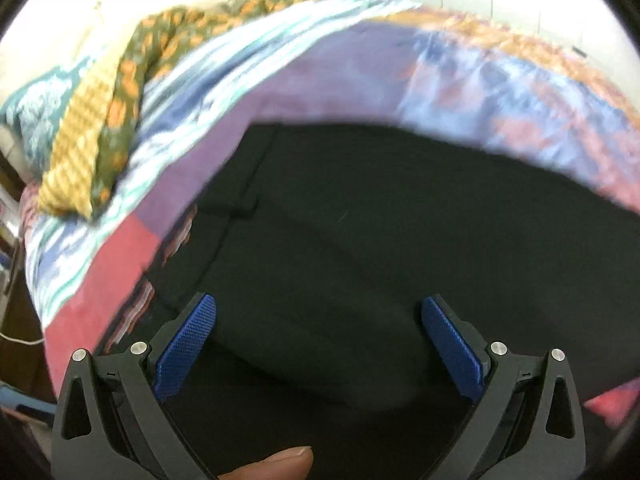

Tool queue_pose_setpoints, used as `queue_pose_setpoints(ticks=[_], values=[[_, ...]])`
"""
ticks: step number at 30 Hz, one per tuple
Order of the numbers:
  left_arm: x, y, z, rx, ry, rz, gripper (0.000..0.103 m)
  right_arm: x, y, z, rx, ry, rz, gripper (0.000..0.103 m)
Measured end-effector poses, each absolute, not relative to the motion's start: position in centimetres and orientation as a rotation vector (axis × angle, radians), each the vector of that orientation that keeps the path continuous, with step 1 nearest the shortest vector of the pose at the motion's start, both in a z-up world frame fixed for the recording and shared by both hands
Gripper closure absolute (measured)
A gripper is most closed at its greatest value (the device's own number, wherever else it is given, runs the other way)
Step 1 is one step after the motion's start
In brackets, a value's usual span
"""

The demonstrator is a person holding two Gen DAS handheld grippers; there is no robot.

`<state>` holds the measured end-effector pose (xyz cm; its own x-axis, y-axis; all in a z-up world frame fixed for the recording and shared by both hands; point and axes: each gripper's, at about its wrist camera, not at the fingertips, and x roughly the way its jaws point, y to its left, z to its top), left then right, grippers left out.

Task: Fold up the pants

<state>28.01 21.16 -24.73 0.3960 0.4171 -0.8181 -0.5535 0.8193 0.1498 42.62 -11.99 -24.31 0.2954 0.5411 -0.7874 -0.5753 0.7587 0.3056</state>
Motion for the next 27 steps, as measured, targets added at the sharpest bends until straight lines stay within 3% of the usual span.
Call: queue_pose_setpoints(ticks=[4, 13, 16, 22, 23, 24, 25, 26, 27], values=[[25.9, 22.4, -26.0, -0.263, 0.901, 0.546, 0.001, 46.4, -14.5, -27.2, -0.136, 1.075, 0.671, 0.027], [26.5, 21.5, -26.5, -0.206, 0.893, 0.576, 0.0, 54.7, -43.2, -27.1, -0.112, 1.093, 0.035, 0.027], [26.3, 21.4, -26.4, -0.203, 0.887, 0.579, 0.001, 54.4, -50.1, -25.2, 0.014, 1.051, -0.12, 0.028], [26.5, 21.3, -26.6, -0.192, 0.885, 0.585, 0.001, 54.9, -51.9, -26.3, 0.052, 1.118, -0.039, 0.036], [26.5, 21.3, -26.6, -0.191, 0.885, 0.586, 0.001, 55.0, -52.5, -26.8, 0.06, 1.135, -0.043, 0.043], [26.5, 21.3, -26.6, -0.189, 0.886, 0.589, 0.001, 54.9, -52.6, -27.1, 0.093, 1.148, -0.032, 0.063], [26.5, 21.3, -26.7, -0.188, 0.886, 0.589, 0.001, 54.6, -53.2, -26.9, 0.094, 1.144, -0.043, 0.074], [26.5, 21.3, -26.7, -0.187, 0.886, 0.59, 0.001, 53.6, -53.1, -26.1, 0.076, 1.11, -0.046, 0.097], [26.6, 21.3, -26.7, -0.187, 0.886, 0.59, 0.001, 52.5, -53.2, -25.2, 0.087, 1.076, -0.018, 0.096]])
